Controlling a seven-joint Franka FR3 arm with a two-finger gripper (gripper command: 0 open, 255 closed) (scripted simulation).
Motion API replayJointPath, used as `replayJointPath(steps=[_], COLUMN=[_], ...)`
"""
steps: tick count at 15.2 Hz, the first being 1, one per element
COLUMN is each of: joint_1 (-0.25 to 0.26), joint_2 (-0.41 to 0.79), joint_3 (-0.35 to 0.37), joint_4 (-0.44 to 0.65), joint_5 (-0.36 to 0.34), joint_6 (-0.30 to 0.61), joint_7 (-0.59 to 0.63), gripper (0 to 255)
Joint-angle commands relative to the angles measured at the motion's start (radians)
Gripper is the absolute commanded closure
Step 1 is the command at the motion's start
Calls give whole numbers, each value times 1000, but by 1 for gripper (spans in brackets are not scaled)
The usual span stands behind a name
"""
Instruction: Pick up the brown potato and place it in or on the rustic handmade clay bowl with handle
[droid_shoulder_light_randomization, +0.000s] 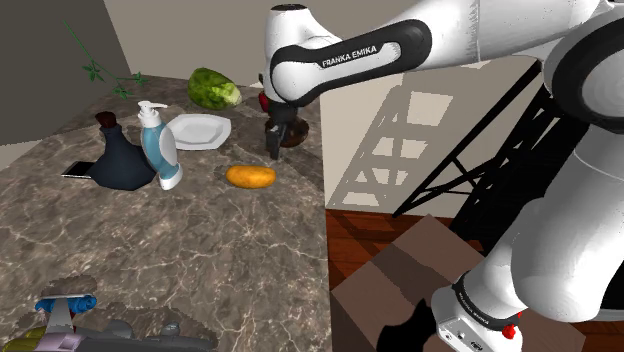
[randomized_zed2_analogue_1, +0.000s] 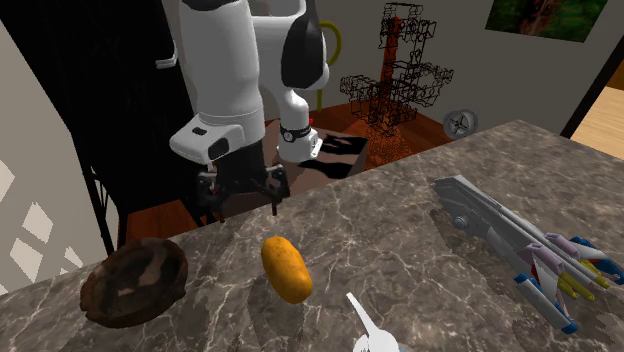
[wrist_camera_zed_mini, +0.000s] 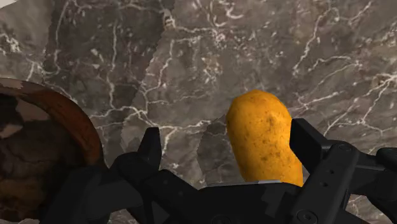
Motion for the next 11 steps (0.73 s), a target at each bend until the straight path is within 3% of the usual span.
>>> replayJointPath(steps=[1,8,11], joint_1=[19,88,88], joint_2=[66,262,280], joint_3=[16,61,58], joint_4=[57,255,242], joint_5=[-15,-75,-78], joint_6=[14,26,58], joint_7=[-17,-84,-82], gripper=[0,0,0])
